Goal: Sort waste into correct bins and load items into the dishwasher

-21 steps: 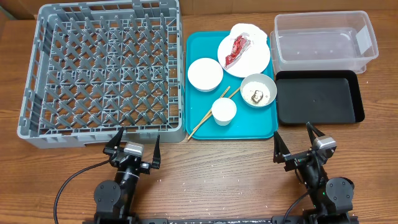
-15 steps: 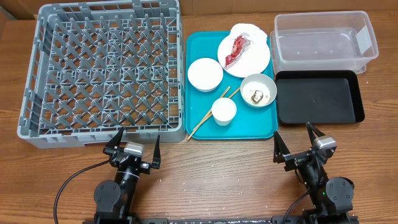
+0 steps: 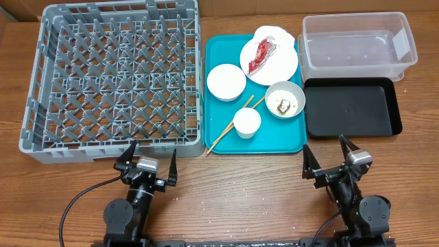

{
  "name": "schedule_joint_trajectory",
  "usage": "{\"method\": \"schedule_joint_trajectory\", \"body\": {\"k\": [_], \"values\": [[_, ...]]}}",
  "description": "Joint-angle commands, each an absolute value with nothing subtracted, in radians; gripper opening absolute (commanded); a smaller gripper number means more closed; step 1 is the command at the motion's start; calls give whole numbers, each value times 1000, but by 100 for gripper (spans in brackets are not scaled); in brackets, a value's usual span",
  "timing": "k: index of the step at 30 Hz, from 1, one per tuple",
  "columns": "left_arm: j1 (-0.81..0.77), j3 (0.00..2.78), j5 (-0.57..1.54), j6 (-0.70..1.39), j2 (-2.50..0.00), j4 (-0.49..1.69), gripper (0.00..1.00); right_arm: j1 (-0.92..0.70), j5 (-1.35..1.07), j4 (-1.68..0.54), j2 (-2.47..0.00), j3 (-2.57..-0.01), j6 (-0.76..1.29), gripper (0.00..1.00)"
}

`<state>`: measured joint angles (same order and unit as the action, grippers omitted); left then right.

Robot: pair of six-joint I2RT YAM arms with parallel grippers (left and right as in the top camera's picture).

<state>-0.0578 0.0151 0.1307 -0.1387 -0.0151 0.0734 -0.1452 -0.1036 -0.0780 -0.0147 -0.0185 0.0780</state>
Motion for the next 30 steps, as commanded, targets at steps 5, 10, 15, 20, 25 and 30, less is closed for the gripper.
{"method": "schedule_joint_trajectory", "body": {"k": [5,10,15,20,25,30], "values": [[-52,5,123,-150,-5,66,100,-144,-79,-76,-3,-8,75,100],[-52,5,123,-150,-5,66,100,-144,-80,-76,-3,-8,75,100],[-52,5,123,-150,-5,66,100,-144,-84,-77,-3,-8,79,100],[-52,5,123,-150,-5,66,100,-144,-88,-77,-3,-8,79,100],[-52,5,123,-150,-5,66,100,-144,-133,-85,-3,-16,79,100],[-52,5,123,-150,-5,66,100,-144,-159,-158,-3,-70,79,100]]}}
